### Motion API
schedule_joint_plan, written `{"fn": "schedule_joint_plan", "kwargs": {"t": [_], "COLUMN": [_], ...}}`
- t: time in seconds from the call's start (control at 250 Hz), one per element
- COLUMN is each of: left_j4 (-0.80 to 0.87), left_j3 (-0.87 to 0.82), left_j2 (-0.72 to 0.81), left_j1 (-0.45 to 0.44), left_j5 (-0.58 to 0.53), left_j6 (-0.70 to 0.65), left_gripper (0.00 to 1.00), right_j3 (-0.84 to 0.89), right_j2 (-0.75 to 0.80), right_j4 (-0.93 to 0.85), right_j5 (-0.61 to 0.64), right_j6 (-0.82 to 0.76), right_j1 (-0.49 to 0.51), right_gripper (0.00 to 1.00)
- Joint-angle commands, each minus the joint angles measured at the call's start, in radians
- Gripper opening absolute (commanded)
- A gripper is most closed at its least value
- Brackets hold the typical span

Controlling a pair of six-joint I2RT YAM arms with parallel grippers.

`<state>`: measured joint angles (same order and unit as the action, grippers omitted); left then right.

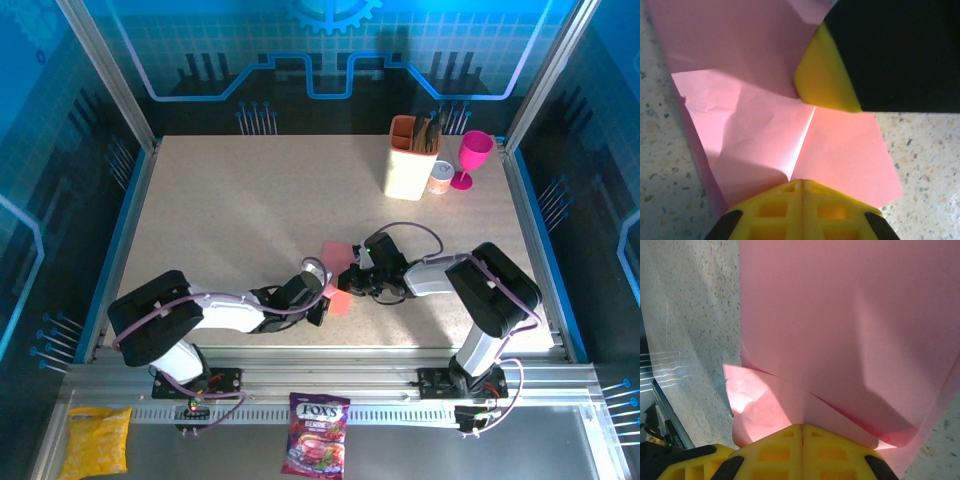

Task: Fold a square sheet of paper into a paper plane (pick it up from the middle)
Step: Fold the triangle a second time at the center of the table.

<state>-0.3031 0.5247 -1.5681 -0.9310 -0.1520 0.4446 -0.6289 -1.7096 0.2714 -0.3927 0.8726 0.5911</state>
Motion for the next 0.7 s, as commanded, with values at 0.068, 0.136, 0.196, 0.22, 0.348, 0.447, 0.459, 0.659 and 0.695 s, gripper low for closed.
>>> {"fn": "schedule_joint_plan", "kwargs": {"t": [0.068,0.136,0.196,0.22,0.348,0.447,0.459,0.659,0.695], "left_j4": [-0.072,-0.100,-0.116,-0.122,-0.152,-0.168,-0.171,-0.186,-0.186], "left_j3": [-0.095,-0.128,-0.146,-0.152,-0.172,-0.173,-0.174,-0.177,-0.178], "left_j2": [-0.004,0.000,-0.001,-0.003,-0.010,-0.025,-0.026,-0.034,-0.035], "left_j1": [0.014,0.014,0.014,0.015,0.014,0.014,0.014,0.014,0.014], "left_j5": [0.018,0.026,0.031,0.032,0.034,0.038,0.037,0.040,0.040], "left_j6": [0.019,0.036,0.047,0.049,0.068,0.073,0.073,0.075,0.075], "left_gripper": [0.00,0.00,0.00,0.00,0.00,0.00,0.00,0.00,0.00], "right_j3": [0.022,0.004,-0.014,-0.021,-0.060,-0.096,-0.096,-0.108,-0.110], "right_j2": [-0.011,0.010,0.041,0.058,0.165,0.221,0.224,0.213,0.196], "right_j4": [-0.159,-0.172,-0.187,-0.187,-0.239,-0.304,-0.309,-0.290,-0.274], "right_j5": [0.058,0.042,0.029,0.024,0.036,0.071,0.074,0.129,0.134], "right_j6": [-0.025,-0.032,-0.042,-0.044,-0.060,-0.073,-0.075,-0.037,-0.027], "right_j1": [-0.026,-0.030,-0.033,-0.034,-0.033,-0.013,-0.009,0.083,0.100], "right_gripper": [0.00,0.00,0.00,0.00,0.00,0.00,0.00,0.00,0.00]}}
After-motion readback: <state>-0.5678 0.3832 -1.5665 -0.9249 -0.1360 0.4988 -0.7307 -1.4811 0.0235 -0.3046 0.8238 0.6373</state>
